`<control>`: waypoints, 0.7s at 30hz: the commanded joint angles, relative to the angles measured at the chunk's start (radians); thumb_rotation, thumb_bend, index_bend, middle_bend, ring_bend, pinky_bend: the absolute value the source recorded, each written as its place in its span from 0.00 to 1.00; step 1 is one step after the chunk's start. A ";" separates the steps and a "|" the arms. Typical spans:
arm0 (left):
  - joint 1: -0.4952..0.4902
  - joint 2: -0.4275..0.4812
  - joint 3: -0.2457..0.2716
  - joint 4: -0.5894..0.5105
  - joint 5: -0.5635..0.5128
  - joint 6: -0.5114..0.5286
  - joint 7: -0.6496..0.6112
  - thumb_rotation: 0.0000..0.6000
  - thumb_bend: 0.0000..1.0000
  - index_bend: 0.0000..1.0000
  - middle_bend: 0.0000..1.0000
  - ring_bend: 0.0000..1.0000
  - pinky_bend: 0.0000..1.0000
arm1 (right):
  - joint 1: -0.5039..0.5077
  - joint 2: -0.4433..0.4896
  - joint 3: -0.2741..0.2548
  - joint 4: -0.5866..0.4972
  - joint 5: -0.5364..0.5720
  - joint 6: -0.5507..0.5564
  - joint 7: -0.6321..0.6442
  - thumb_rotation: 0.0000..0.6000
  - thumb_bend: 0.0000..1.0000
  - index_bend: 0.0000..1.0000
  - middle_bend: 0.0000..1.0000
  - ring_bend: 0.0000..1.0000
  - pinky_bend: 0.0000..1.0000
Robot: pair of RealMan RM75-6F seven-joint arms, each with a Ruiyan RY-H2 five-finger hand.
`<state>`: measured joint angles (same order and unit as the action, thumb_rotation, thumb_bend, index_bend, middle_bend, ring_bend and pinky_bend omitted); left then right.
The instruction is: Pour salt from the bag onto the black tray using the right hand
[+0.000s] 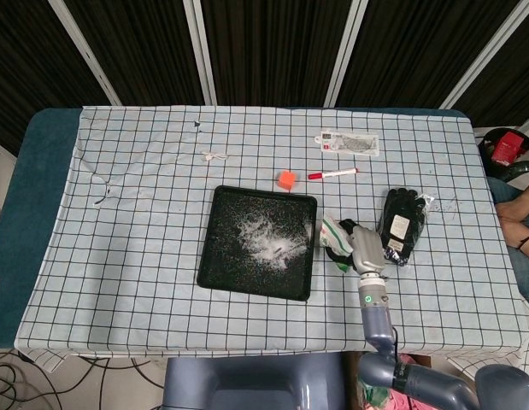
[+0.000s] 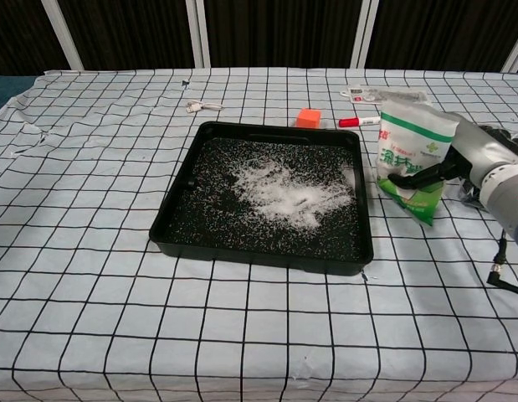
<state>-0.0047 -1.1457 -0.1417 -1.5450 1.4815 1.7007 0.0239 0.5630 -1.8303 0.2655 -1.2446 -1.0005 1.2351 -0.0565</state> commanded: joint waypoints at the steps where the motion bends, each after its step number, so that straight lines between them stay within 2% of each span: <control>1: 0.000 0.000 0.000 0.000 -0.001 0.000 -0.001 1.00 0.32 0.27 0.14 0.05 0.10 | -0.001 -0.005 0.008 -0.008 0.006 -0.005 -0.008 1.00 0.35 0.61 0.34 0.38 0.42; 5: 0.000 0.001 0.001 0.000 0.000 -0.002 -0.001 1.00 0.32 0.27 0.14 0.05 0.10 | -0.005 -0.011 0.023 -0.040 0.025 -0.027 -0.022 1.00 0.32 0.58 0.30 0.35 0.40; 8: 0.001 0.002 0.000 -0.001 -0.002 -0.002 -0.001 1.00 0.32 0.27 0.14 0.06 0.10 | -0.008 -0.008 0.027 -0.050 0.031 -0.037 -0.036 1.00 0.28 0.49 0.27 0.32 0.38; 14: 0.001 0.004 0.001 -0.002 -0.003 -0.004 -0.002 1.00 0.32 0.27 0.14 0.06 0.10 | -0.019 0.010 0.025 -0.075 0.027 -0.057 -0.041 1.00 0.14 0.30 0.20 0.24 0.33; 21: 0.001 0.003 0.002 -0.003 -0.003 -0.005 0.000 1.00 0.32 0.27 0.14 0.06 0.10 | -0.040 0.030 0.015 -0.111 -0.006 -0.060 -0.009 1.00 0.08 0.19 0.15 0.19 0.30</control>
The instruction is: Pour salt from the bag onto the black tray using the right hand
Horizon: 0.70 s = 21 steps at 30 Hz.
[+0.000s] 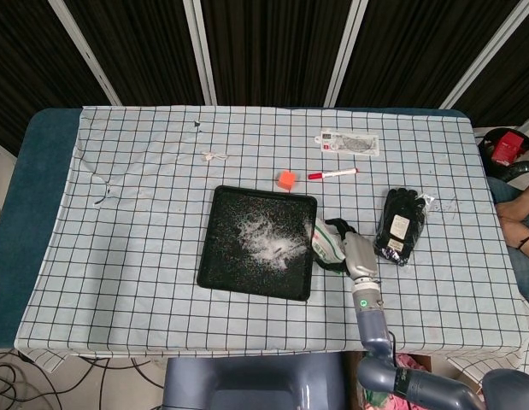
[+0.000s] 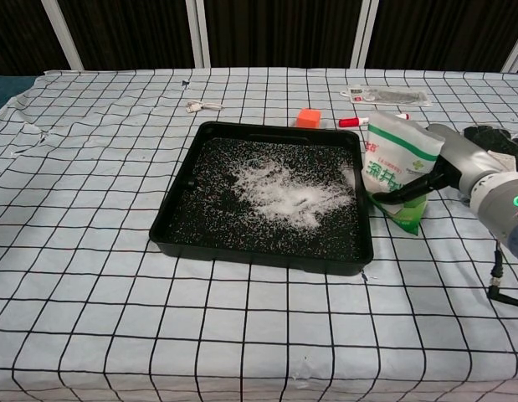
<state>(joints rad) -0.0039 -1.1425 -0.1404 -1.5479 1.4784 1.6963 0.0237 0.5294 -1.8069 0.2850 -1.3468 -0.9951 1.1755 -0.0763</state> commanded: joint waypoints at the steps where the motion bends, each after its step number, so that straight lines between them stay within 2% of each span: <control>1: 0.000 0.000 0.000 0.000 0.001 0.000 0.001 1.00 0.32 0.27 0.14 0.06 0.10 | -0.010 0.010 -0.007 -0.014 -0.019 0.000 0.014 1.00 0.08 0.19 0.15 0.18 0.30; 13: 0.001 -0.001 -0.001 -0.001 -0.001 0.002 0.003 1.00 0.32 0.27 0.14 0.06 0.10 | -0.063 0.080 -0.039 -0.131 -0.075 0.041 0.006 1.00 0.08 0.17 0.14 0.18 0.30; 17: 0.002 0.000 -0.001 -0.001 -0.002 0.003 0.003 1.00 0.32 0.27 0.14 0.06 0.10 | -0.087 0.138 -0.053 -0.189 -0.094 0.060 -0.013 1.00 0.08 0.17 0.15 0.19 0.30; 21: 0.002 0.000 -0.001 -0.003 -0.005 0.000 0.005 1.00 0.32 0.27 0.14 0.06 0.10 | -0.115 0.245 -0.068 -0.272 -0.102 0.068 -0.053 1.00 0.08 0.17 0.15 0.19 0.30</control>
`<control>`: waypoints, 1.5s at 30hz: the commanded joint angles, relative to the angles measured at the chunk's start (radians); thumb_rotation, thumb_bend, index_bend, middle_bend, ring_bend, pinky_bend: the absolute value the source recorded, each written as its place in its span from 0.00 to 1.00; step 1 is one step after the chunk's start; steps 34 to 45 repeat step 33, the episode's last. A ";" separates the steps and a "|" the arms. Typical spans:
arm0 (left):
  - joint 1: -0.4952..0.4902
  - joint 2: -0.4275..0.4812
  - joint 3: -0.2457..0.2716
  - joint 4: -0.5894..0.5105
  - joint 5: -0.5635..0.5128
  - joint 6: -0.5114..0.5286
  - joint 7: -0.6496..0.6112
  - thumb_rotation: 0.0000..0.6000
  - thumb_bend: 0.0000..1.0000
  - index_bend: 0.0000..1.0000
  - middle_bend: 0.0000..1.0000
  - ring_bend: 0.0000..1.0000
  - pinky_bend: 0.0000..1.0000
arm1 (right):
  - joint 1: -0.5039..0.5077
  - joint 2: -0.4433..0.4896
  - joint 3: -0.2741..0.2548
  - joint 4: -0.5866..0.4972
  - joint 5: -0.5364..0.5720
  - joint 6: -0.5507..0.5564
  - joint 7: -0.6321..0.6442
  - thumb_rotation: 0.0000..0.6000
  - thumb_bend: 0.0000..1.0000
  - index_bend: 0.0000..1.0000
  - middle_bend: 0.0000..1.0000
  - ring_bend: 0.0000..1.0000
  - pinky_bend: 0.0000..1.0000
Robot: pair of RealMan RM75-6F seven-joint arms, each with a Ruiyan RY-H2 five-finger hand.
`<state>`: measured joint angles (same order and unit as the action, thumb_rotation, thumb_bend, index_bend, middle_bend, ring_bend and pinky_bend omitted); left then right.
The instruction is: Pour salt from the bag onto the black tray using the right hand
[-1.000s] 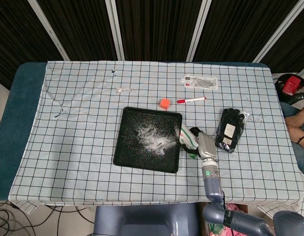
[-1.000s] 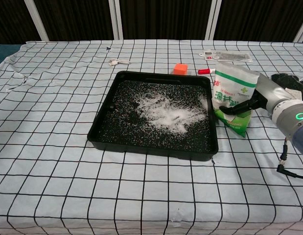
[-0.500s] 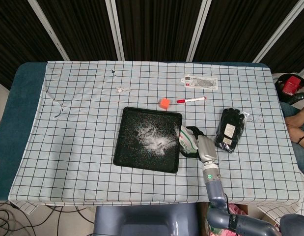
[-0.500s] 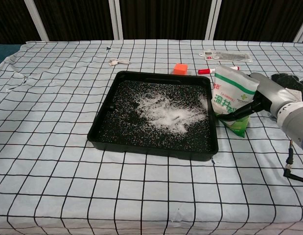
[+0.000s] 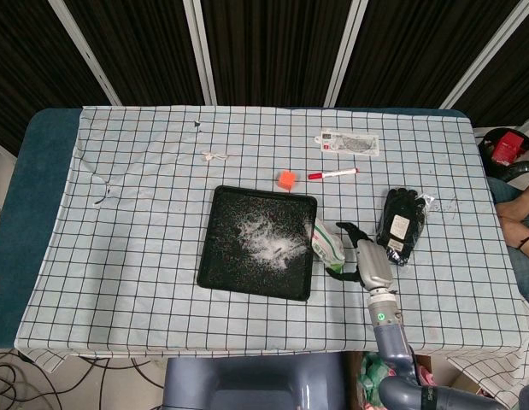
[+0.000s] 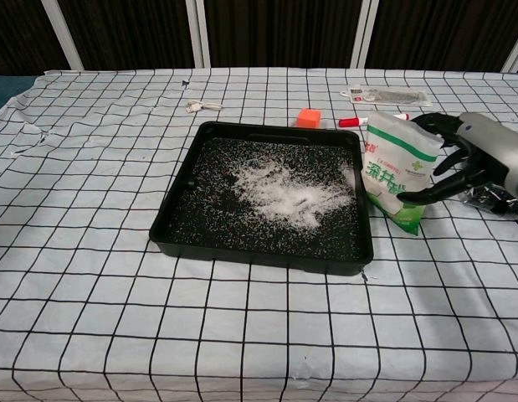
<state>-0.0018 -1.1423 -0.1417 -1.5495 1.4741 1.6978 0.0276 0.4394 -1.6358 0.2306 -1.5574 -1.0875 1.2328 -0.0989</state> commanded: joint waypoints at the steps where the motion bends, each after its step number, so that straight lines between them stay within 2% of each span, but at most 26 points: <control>1: -0.001 0.000 0.001 -0.002 -0.002 -0.004 0.002 1.00 0.32 0.27 0.14 0.06 0.10 | -0.037 0.120 -0.018 -0.094 -0.007 0.011 -0.040 1.00 0.08 0.17 0.15 0.19 0.30; 4: -0.003 0.000 0.002 -0.006 -0.003 -0.010 0.007 1.00 0.32 0.26 0.14 0.06 0.10 | -0.063 0.233 -0.030 -0.175 0.001 0.012 -0.075 1.00 0.08 0.17 0.15 0.19 0.30; 8: -0.005 -0.001 0.005 -0.010 0.002 -0.014 0.014 1.00 0.32 0.26 0.14 0.06 0.10 | -0.099 0.372 -0.049 -0.242 -0.042 0.055 -0.124 1.00 0.10 0.17 0.15 0.19 0.30; 13: -0.011 -0.004 0.014 -0.017 0.006 -0.030 0.028 1.00 0.32 0.25 0.15 0.06 0.10 | -0.125 0.473 -0.061 -0.209 -0.153 0.124 -0.155 1.00 0.11 0.17 0.15 0.19 0.30; 17: -0.016 -0.004 0.020 -0.027 0.002 -0.051 0.030 1.00 0.32 0.24 0.14 0.06 0.10 | -0.143 0.515 -0.067 -0.173 -0.225 0.178 -0.168 1.00 0.11 0.17 0.15 0.19 0.30; 22: -0.022 0.003 0.019 -0.036 -0.024 -0.082 0.025 1.00 0.32 0.24 0.14 0.06 0.10 | -0.179 0.530 -0.083 -0.137 -0.300 0.257 -0.179 1.00 0.11 0.17 0.15 0.19 0.30; 28: -0.029 0.018 0.022 -0.034 -0.041 -0.120 -0.024 1.00 0.32 0.23 0.12 0.06 0.10 | -0.238 0.525 -0.134 -0.097 -0.378 0.328 -0.166 1.00 0.11 0.17 0.15 0.19 0.30; 33: -0.031 0.027 0.021 -0.044 -0.068 -0.142 -0.021 1.00 0.32 0.23 0.11 0.06 0.08 | -0.263 0.520 -0.151 -0.069 -0.384 0.333 -0.139 1.00 0.11 0.17 0.15 0.19 0.30; 45: -0.031 0.027 0.021 -0.044 -0.068 -0.142 -0.021 1.00 0.32 0.23 0.11 0.06 0.08 | -0.263 0.520 -0.151 -0.069 -0.384 0.333 -0.139 1.00 0.11 0.17 0.15 0.19 0.30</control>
